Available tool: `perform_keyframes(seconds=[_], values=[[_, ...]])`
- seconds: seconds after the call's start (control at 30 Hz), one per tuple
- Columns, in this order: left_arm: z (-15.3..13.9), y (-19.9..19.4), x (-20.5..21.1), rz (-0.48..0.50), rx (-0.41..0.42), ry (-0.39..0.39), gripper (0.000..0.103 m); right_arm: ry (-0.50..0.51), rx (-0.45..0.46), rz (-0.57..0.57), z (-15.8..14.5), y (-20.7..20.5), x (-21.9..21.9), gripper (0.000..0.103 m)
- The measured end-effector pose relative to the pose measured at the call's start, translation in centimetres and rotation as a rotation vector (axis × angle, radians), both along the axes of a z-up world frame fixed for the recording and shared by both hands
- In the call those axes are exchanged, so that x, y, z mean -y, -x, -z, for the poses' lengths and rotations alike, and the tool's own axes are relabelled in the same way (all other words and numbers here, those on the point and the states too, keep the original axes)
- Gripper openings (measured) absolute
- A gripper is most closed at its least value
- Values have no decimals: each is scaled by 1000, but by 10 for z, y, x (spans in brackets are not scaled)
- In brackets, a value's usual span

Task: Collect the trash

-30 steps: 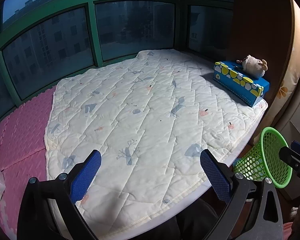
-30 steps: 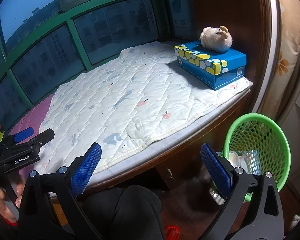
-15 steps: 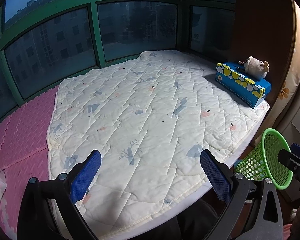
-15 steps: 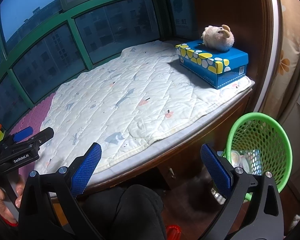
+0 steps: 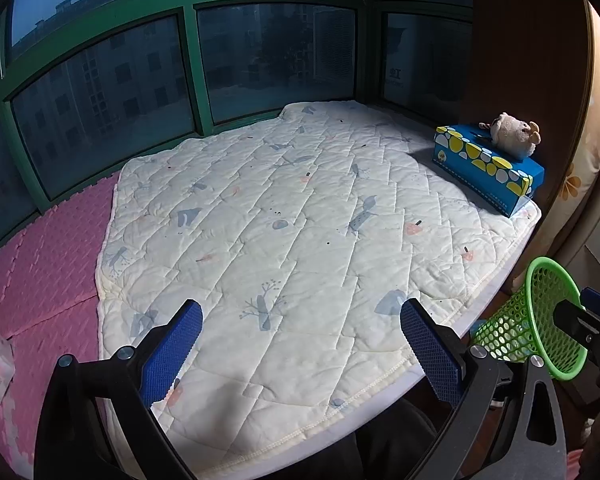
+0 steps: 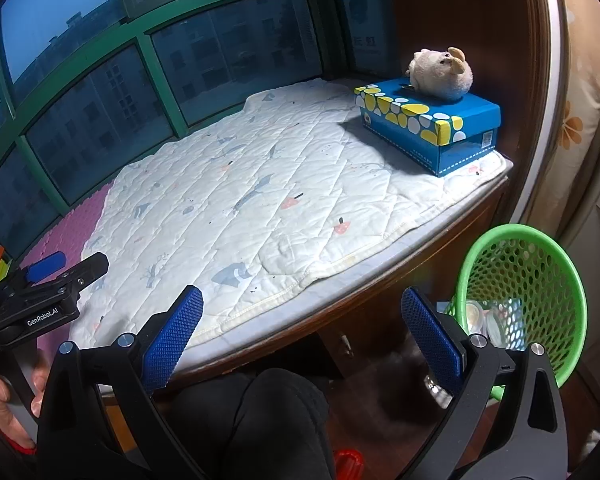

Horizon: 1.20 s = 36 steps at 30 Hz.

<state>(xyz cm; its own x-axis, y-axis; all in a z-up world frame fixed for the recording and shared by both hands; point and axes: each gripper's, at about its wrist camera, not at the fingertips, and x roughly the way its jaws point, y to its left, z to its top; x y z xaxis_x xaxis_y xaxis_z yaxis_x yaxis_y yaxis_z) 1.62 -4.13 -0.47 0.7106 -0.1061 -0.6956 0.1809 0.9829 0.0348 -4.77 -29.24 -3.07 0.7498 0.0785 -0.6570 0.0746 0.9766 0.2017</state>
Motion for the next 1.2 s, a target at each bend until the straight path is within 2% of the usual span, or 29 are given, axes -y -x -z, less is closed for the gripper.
perform_keyframes(seconds=[1.2], values=[[3, -1, -1, -6, -1, 4, 96, -7, -10, -27, 1, -4, -6, 98]])
